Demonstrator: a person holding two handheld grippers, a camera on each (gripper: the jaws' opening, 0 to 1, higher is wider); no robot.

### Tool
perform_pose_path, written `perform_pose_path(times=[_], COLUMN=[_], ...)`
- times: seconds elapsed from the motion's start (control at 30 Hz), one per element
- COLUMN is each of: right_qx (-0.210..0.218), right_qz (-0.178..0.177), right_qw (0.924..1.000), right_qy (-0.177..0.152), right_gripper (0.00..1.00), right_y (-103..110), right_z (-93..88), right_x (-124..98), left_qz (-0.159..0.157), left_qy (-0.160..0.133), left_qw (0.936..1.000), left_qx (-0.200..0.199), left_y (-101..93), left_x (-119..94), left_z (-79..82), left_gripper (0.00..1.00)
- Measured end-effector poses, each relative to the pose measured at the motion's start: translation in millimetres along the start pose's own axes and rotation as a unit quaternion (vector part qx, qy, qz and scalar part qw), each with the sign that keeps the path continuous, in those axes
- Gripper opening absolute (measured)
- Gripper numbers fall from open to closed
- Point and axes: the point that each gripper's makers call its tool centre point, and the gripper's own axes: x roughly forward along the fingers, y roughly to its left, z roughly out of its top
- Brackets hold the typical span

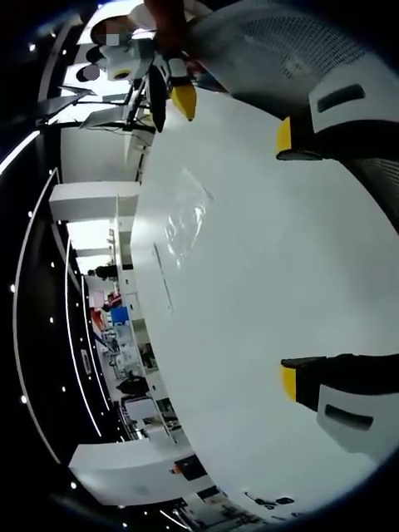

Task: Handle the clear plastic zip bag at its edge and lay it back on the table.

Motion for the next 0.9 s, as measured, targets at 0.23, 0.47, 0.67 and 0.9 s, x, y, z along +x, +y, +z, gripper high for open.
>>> perform_pose_path(times=[0.23,0.47,0.67,0.9], right_qx=[0.016,0.022,-0.005,-0.047], right_qz=[0.008,0.017,0.029,0.043], right_qw=[0.9998,0.9996,0.9995,0.9978], right_qy=[-0.004,-0.001,0.006,0.019], right_gripper=[0.98,0.99,0.99,0.97], right_y=[0.7,-4.9,-10.2,-20.4], right_z=[3.2,4.7,5.0,-1.8], right_x=[-1.7,1.1,5.3,16.5], left_qz=[0.000,-0.002,-0.015,-0.022], left_qy=[0.001,0.002,0.001,-0.005], left_qw=[1.0000,1.0000,0.9999,0.9995], left_qx=[0.003,-0.004,0.007,0.023], left_y=[2.4,4.4,0.4,-4.8], left_x=[-0.1,-2.0,0.8,3.6], left_z=[1.0,6.1,17.2,29.8], left_gripper=[0.99,0.99,0.99,0.99])
